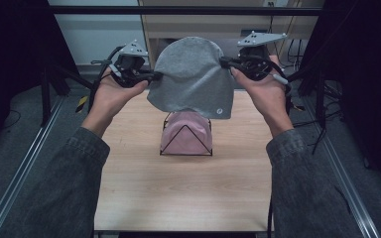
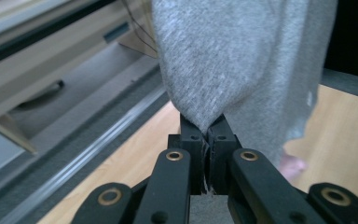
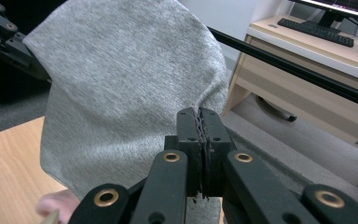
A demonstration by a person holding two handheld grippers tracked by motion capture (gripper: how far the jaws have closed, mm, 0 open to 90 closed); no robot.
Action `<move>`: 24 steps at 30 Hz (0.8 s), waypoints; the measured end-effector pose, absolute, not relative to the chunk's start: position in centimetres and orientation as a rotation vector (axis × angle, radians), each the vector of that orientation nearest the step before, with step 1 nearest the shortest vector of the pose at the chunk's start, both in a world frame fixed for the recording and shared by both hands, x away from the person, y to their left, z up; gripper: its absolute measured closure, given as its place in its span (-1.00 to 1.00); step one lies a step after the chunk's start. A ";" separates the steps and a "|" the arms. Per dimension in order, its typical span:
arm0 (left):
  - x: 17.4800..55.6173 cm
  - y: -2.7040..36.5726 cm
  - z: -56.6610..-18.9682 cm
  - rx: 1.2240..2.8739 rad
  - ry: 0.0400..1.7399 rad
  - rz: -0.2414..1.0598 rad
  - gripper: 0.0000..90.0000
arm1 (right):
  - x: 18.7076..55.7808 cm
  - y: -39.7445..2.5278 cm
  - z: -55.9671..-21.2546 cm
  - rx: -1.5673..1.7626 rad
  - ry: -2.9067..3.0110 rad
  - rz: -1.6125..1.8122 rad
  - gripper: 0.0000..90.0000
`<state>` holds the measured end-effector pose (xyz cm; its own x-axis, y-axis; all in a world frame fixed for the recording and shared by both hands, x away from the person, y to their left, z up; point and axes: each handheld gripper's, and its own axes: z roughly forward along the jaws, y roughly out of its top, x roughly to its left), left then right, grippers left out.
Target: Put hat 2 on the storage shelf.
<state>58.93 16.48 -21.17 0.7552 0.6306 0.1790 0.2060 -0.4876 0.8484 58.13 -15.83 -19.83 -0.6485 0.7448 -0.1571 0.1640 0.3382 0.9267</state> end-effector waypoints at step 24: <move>62.5 15.4 -25.7 2.055 0.695 0.668 0.94 | 62.7 -14.9 -23.5 0.846 2.027 1.284 0.97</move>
<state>62.48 15.41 -25.74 0.7036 0.6810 0.2030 0.2306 -0.4889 0.8413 62.72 -14.89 -23.51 -0.6248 0.7678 -0.1418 0.1999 0.3329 0.9215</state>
